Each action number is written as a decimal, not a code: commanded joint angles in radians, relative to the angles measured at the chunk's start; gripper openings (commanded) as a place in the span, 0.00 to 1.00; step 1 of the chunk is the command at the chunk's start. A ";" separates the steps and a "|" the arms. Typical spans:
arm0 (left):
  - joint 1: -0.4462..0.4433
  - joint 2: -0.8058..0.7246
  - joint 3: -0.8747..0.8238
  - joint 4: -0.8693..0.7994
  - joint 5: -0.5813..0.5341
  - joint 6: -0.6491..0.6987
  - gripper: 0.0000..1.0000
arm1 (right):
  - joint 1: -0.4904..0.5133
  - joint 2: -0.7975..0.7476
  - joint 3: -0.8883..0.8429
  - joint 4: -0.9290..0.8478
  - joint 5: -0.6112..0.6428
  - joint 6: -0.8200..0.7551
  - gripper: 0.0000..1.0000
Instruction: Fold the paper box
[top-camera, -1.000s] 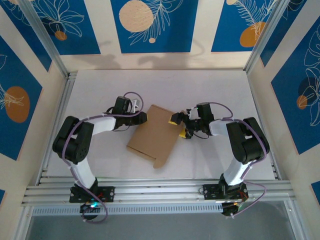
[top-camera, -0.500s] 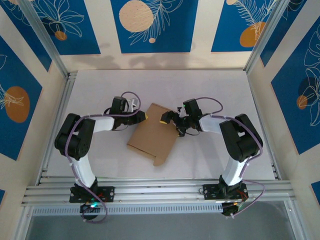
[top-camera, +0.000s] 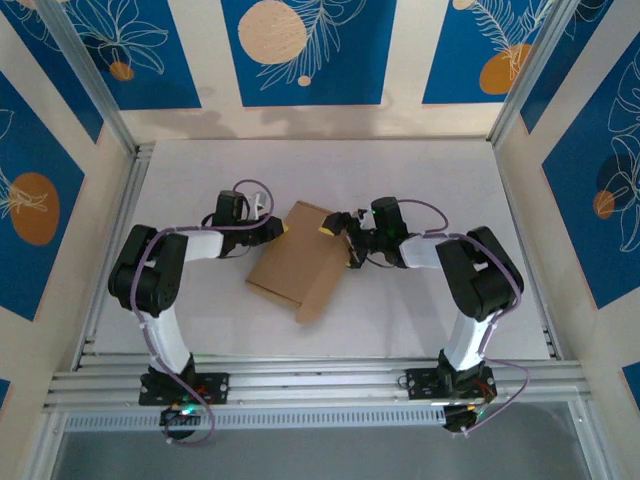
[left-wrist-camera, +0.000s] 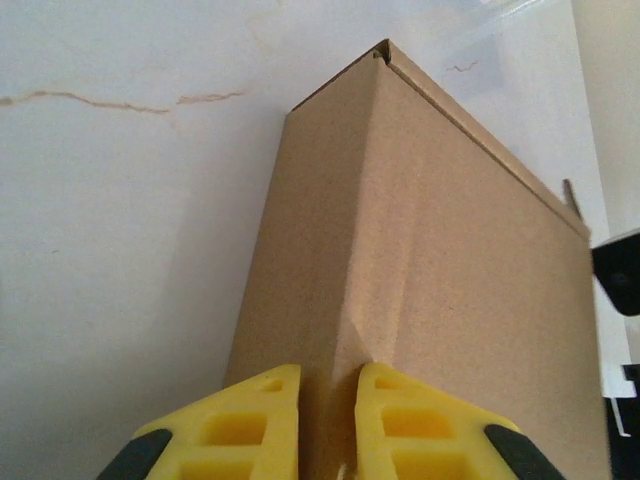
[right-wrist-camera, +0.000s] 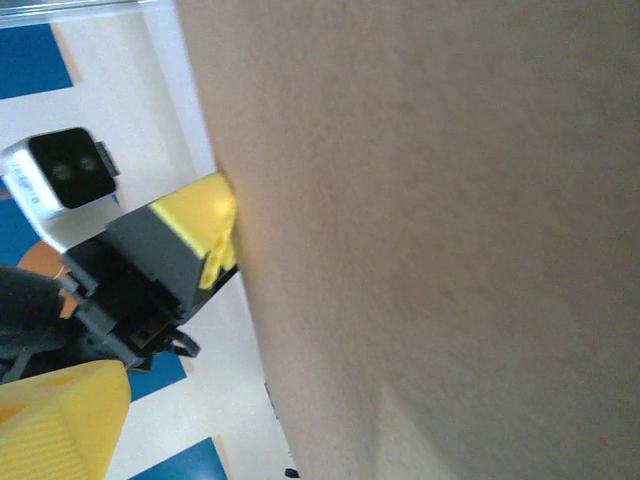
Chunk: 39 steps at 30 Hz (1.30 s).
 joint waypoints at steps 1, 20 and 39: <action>-0.034 0.071 -0.036 -0.238 0.032 -0.023 0.14 | 0.052 -0.123 0.038 0.163 -0.102 0.029 0.99; -0.076 0.039 0.029 -0.321 0.048 0.015 0.47 | 0.096 -0.155 0.219 -0.164 -0.030 -0.148 0.99; -0.080 -0.142 0.273 -0.660 -0.145 0.200 0.56 | -0.041 -0.290 0.087 -0.195 -0.031 -0.266 0.87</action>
